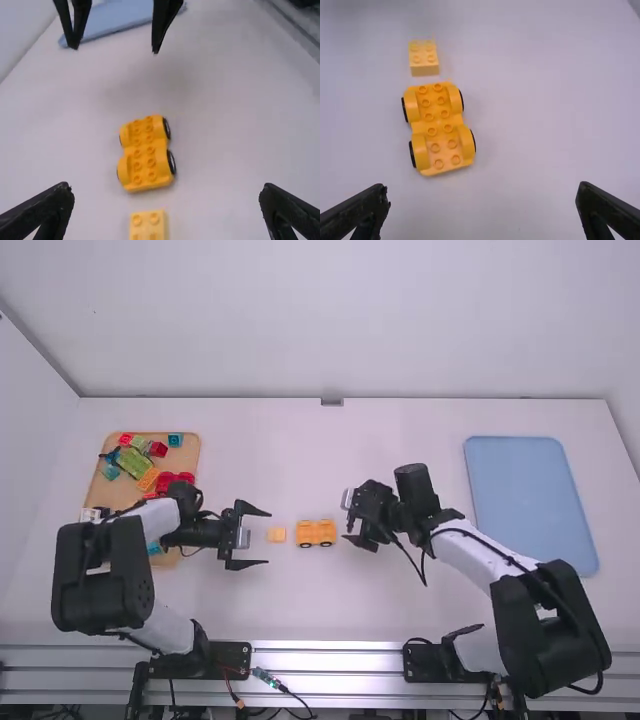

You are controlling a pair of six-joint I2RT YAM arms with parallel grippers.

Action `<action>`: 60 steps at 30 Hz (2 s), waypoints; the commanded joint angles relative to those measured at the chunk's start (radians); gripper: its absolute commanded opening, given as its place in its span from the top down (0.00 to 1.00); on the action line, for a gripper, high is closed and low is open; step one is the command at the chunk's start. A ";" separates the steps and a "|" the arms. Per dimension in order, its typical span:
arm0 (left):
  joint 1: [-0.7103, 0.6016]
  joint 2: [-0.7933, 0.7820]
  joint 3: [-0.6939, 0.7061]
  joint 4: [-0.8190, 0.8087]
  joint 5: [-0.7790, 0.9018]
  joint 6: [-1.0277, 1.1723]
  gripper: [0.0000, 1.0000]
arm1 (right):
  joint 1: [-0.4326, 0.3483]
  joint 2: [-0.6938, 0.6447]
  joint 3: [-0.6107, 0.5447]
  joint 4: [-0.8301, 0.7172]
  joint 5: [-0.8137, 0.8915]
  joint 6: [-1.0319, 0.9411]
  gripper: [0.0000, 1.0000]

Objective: Assemble lego blocks to make yellow taxi

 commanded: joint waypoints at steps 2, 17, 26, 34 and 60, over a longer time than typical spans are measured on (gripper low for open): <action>-0.010 -0.014 -0.064 0.294 0.076 -0.424 0.01 | 0.034 0.008 -0.056 0.064 -0.085 -0.085 0.01; -0.010 0.091 -0.171 0.752 0.107 -0.727 0.01 | 0.027 0.263 -0.053 0.312 -0.250 -0.024 0.01; -0.082 0.308 -0.055 0.695 0.094 -0.583 0.01 | 0.028 0.263 -0.054 0.306 -0.246 -0.026 0.01; -0.094 0.334 -0.005 0.619 -0.005 -0.580 0.07 | 0.028 0.263 -0.054 0.306 -0.246 -0.023 0.01; -0.103 0.386 0.033 0.529 -0.021 -0.453 0.20 | 0.028 0.263 -0.054 0.315 -0.249 -0.024 0.01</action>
